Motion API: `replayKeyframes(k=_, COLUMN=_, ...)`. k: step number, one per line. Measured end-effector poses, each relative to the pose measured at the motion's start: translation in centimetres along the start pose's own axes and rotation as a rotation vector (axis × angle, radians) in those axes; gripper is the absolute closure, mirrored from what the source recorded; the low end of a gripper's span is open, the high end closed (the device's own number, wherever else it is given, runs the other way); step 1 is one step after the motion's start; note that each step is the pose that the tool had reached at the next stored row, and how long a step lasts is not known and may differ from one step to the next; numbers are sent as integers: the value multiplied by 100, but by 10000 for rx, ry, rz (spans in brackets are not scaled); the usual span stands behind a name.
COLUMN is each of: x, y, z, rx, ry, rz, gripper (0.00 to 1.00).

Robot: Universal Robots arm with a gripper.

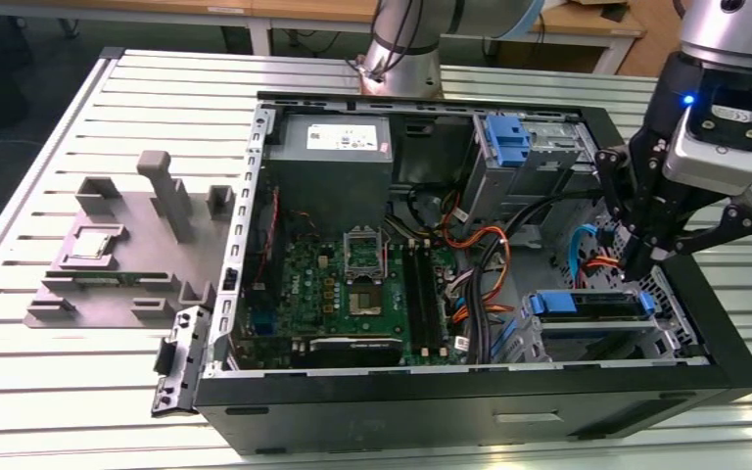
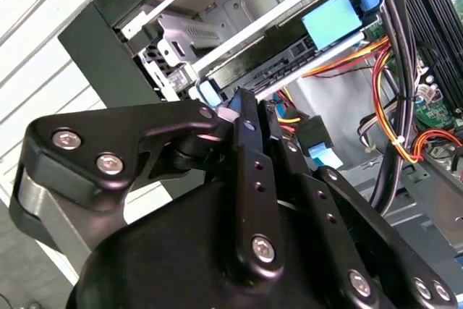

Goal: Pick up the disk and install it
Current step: 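Insert the first disk wire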

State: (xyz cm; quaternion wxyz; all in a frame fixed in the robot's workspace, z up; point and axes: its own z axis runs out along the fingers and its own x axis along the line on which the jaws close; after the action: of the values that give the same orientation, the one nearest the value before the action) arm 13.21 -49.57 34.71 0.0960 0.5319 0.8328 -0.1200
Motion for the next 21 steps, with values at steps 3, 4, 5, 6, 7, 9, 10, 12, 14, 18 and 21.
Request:
replayKeyframes(k=3, x=-23, y=-11, z=10, rx=4, ry=35, rz=57, gripper=84)
replayKeyframes(k=4, x=-24, y=-11, z=10, rx=-2, ry=69, rz=88, gripper=84)
replayKeyframes(k=5, x=-23, y=-11, z=10, rx=-22, ry=129, rz=125, gripper=84)
replayKeyframes(k=6, x=-23, y=-11, z=11, rx=-33, ry=194, rz=188, gripper=84)
replayKeyframes(k=7, x=-23, y=-10, z=13, rx=-33, ry=255, rz=277, gripper=84)
replayKeyframes(k=9, x=-22, y=-10, z=17, rx=7, ry=345, rz=524, gripper=84)
replayKeyframes(k=10, x=-20, y=-9, z=21, rx=36, ry=369, rz=652, gripper=84)
replayKeyframes(k=12, x=-19, y=-10, z=23, rx=64, ry=389, rz=858, gripper=84)
replayKeyframes(k=14, x=-19, y=-9, z=25, rx=40, ry=407, rz=1019, gripper=84)
replayKeyframes(k=18, x=-19, y=-9, z=27, rx=-89, ry=361, rz=1296, gripper=84)
replayKeyframes(k=21, x=-18, y=-9, z=30, rx=-117, ry=351, rz=1428, gripper=84)
